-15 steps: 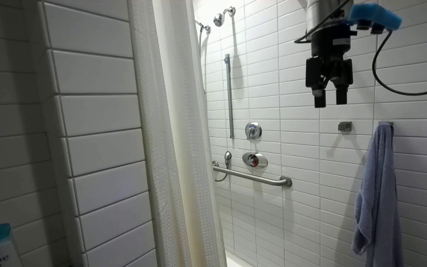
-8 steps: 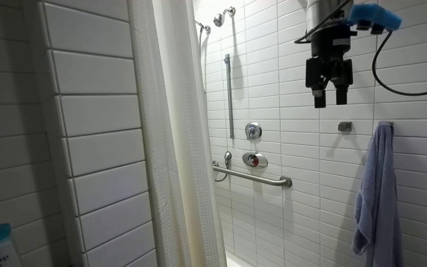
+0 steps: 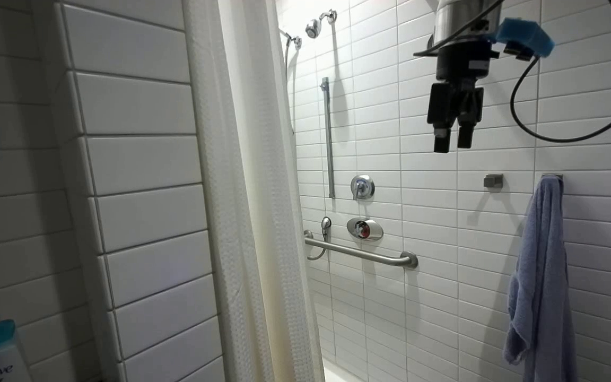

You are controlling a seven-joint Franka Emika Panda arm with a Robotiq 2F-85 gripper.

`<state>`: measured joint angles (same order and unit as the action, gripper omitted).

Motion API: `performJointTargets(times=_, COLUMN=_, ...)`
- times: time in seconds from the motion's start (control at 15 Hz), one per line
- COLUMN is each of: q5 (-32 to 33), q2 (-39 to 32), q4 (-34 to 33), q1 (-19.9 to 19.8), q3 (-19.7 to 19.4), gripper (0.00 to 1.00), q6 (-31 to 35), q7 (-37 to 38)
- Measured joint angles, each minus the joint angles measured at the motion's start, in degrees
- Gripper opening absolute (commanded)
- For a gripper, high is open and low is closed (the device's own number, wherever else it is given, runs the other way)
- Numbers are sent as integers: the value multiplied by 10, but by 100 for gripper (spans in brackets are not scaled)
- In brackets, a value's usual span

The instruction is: Pull the shower curtain sightly to the right

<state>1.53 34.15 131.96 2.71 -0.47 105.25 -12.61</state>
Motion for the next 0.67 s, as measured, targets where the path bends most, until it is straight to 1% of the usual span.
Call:
performJointTargets(times=0.27, q5=0, q2=1, q4=20, q1=21, q3=-24, gripper=100, q6=82, q7=-104)
performJointTargets(times=0.47, q5=-1, q2=4, q4=36, q1=45, q3=-50, gripper=100, q6=138, q7=-182)
performJointTargets(times=0.67, q5=-29, q2=9, q4=52, q1=75, q3=-80, gripper=100, q6=191, q7=-262)
